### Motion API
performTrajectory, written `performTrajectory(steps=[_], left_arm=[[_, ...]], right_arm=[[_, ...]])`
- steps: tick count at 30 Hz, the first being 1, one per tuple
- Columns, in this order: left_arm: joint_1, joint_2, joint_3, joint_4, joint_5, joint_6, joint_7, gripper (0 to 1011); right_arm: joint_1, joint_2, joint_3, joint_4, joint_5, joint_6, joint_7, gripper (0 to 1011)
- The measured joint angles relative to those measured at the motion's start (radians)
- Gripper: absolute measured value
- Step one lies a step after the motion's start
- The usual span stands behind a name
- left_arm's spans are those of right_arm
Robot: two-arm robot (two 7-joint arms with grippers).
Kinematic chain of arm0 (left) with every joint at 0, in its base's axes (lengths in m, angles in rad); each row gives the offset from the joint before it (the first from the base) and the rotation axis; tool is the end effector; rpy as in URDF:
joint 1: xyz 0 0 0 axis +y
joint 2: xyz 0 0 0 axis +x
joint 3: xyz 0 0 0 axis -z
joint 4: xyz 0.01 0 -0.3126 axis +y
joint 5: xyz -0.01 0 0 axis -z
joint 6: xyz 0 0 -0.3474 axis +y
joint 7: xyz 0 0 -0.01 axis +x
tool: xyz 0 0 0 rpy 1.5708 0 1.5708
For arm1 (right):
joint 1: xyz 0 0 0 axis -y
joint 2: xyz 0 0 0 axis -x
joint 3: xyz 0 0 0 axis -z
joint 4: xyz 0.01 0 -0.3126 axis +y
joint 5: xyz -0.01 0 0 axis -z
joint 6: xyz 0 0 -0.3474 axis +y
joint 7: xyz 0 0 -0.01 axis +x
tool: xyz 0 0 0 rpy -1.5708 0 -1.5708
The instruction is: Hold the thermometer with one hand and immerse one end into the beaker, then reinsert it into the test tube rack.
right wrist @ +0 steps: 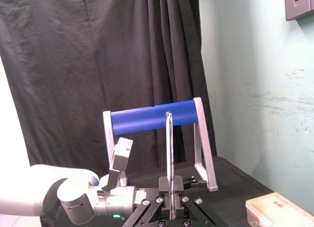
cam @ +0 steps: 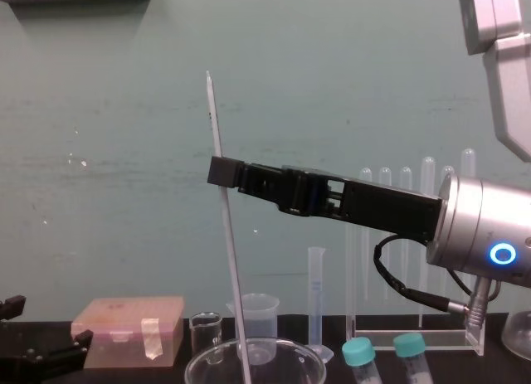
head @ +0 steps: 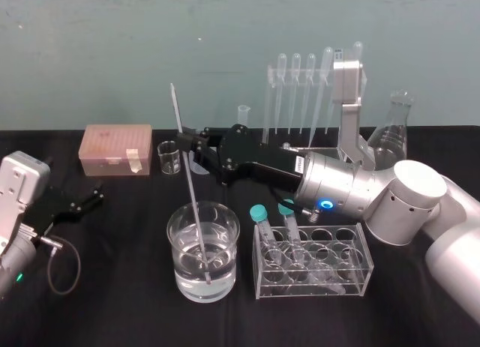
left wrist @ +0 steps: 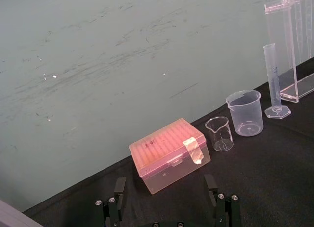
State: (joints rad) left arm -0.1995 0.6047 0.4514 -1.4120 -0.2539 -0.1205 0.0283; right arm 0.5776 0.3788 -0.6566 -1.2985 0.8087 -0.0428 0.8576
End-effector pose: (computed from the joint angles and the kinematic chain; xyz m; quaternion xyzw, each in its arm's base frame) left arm 0.3982 0.0853 -0.3279 0.1415 -0.1325 0.5799 0.7913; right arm 0.4889 0.0446 -0.2397 0.0982 0.0249 -0.1248 0.9870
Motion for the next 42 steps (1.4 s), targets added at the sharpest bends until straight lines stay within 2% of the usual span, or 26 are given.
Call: performTrajectory(steps=[42], left_arm=[[0.000, 0.000, 0.000, 0.000, 0.000, 0.000, 0.000, 1008]], right_arm=[[-0.010, 0.011, 0.004, -0.031, -0.006, 0.000, -0.008, 53]])
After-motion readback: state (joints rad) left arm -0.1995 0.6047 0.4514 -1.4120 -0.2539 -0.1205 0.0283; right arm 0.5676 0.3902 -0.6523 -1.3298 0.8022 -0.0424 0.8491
